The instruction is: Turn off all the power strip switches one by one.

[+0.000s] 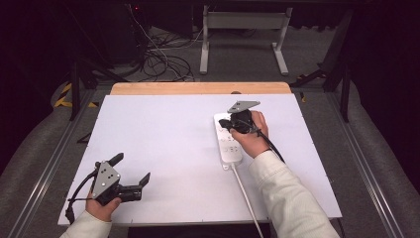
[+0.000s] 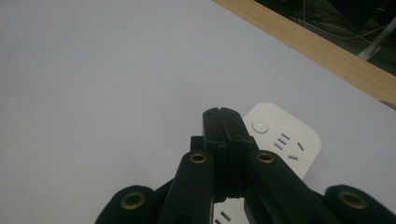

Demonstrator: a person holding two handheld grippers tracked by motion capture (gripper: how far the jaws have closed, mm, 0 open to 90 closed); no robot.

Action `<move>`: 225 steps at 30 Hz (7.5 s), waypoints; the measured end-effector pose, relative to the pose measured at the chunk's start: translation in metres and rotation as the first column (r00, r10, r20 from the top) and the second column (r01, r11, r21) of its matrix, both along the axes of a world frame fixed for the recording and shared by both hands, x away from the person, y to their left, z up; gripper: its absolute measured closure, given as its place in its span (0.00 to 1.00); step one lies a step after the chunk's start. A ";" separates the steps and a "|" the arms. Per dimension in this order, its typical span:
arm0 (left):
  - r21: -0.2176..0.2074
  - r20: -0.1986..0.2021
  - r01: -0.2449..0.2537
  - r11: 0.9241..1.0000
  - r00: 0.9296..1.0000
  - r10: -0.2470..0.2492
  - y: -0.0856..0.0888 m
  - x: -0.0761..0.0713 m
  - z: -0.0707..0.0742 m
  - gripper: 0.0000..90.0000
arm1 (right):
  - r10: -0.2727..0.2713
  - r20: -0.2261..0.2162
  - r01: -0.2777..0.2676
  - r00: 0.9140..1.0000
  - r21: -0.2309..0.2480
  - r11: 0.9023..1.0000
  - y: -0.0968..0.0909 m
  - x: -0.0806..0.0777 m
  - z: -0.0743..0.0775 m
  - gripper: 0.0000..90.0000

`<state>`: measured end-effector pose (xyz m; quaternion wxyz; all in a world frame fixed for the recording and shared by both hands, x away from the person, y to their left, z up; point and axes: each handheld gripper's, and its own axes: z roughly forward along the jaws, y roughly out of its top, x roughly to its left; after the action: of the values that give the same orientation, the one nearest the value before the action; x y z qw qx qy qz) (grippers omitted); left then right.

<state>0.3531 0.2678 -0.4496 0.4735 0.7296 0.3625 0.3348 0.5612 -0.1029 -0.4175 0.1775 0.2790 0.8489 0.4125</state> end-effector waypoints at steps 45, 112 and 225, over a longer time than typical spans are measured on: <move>0.002 -0.003 0.006 1.000 1.000 -0.006 0.000 0.000 0.000 0.00 | -0.067 -0.089 0.060 0.994 -0.079 0.995 0.012 0.026 -0.039 1.00; -0.003 -0.013 -0.005 1.000 1.000 0.005 0.000 0.001 -0.001 0.00 | -0.114 0.027 0.112 0.993 0.060 0.992 0.003 0.042 -0.004 1.00; -0.003 -0.006 -0.011 1.000 1.000 0.011 -0.001 0.001 0.000 0.00 | 0.002 0.142 -0.044 0.990 0.295 0.954 -0.054 -0.054 0.049 0.22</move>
<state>0.3543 0.2668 -0.4496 0.4718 0.7277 0.3686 0.3347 0.5077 -0.1566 -0.3680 0.1877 0.2629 0.7657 0.5562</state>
